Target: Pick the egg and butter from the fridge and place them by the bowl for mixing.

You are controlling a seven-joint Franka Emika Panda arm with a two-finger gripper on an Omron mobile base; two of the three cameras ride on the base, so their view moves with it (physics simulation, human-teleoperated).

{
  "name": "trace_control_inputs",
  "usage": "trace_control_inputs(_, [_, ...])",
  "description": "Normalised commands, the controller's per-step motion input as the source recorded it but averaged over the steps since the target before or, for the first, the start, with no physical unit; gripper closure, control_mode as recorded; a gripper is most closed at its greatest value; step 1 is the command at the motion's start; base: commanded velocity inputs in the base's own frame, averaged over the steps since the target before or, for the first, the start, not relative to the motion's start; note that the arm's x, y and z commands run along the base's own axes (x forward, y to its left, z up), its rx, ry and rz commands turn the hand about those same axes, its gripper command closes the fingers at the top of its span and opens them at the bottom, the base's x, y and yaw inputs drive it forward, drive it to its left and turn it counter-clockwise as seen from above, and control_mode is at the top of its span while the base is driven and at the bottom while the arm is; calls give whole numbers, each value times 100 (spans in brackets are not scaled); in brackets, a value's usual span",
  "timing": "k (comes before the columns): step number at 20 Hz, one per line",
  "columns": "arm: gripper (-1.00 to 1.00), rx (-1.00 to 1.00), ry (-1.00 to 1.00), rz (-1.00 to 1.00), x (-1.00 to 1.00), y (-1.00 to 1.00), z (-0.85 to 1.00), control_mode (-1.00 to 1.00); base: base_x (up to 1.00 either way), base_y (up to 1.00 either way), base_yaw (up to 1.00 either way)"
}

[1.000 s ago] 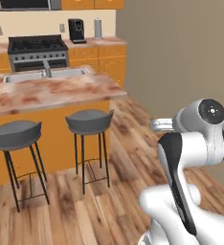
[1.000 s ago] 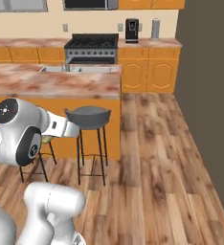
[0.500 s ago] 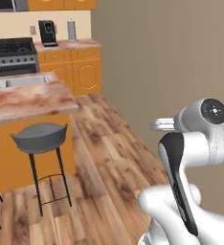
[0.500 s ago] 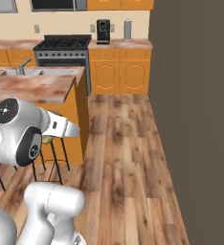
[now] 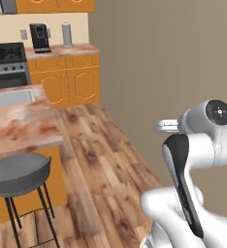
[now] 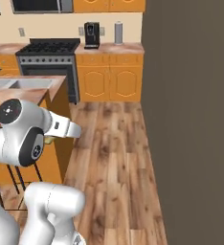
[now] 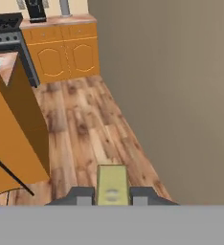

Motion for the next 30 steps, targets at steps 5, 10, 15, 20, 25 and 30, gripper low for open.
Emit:
trace_control_inputs(5, [100, 0, 0, 0, 0, 0, 0, 100, 100, 43, 20])
trace_control_inputs(10, [100, 0, 0, 0, 0, 0, 0, 100, 100, -14, 9])
trace_control_inputs(15, [100, 0, 0, 0, 0, 0, 0, 100, 100, -42, 0])
trace_control_inputs(20, [100, 0, 0, 0, 0, 0, 0, 100, 100, -22, 7])
trace_control_inputs(25, [100, 0, 0, 0, 0, 0, 0, 100, 100, 0, 19])
trace_control_inputs(30, [100, 0, 0, 0, 0, 0, 0, 100, 100, -3, 25])
